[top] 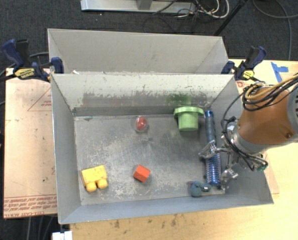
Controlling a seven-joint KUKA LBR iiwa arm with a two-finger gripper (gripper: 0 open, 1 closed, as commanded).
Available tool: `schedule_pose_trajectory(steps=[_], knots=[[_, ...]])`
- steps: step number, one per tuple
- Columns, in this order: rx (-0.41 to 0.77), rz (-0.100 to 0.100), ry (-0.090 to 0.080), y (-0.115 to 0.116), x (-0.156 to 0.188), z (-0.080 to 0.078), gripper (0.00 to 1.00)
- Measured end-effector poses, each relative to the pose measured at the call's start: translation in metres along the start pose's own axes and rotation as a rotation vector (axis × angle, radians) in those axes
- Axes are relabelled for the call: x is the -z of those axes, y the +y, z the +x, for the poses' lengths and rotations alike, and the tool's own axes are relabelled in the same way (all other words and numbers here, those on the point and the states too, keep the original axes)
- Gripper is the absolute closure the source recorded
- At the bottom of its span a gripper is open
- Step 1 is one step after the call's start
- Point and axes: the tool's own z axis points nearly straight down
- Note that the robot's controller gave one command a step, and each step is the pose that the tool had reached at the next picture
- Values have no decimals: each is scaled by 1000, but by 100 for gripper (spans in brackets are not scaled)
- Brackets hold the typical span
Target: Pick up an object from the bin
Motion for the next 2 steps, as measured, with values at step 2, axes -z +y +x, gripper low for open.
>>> schedule_pose_trajectory(steps=[2], knots=[[282, -8, 12, -22, 113, -56, 100]])
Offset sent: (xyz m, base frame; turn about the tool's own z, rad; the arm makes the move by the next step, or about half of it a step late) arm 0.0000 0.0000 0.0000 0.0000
